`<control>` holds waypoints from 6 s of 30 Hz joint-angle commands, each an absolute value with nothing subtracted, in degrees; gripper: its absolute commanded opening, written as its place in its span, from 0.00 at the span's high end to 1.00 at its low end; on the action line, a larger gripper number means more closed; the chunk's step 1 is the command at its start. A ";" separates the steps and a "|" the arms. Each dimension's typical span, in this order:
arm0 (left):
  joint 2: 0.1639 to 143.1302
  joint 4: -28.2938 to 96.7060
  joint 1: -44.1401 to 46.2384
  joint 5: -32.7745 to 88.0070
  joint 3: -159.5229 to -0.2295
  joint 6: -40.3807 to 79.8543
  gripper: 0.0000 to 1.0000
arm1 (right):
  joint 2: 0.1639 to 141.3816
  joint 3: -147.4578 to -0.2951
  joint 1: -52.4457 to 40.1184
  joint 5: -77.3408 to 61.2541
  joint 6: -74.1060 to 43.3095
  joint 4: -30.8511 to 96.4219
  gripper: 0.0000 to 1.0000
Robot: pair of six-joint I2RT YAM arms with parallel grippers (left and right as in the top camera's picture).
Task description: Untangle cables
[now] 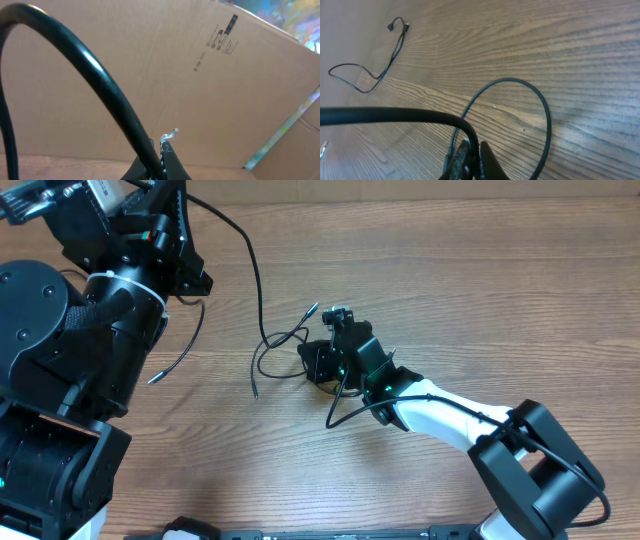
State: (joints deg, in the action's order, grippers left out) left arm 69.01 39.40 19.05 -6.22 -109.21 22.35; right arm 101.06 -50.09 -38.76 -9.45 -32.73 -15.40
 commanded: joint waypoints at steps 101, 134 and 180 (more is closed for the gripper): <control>97.56 24.97 -6.74 -6.74 -109.65 21.54 0.96 | 89.80 -59.86 -5.76 -8.01 -34.48 43.75 0.00; 112.88 68.47 -25.12 -14.79 -106.52 27.49 0.96 | 89.80 -59.86 -5.76 -8.01 -34.48 43.75 0.00; 112.90 48.21 -3.90 -1.54 -85.17 11.51 0.96 | 89.80 -59.86 -5.76 -8.01 -34.46 43.75 0.00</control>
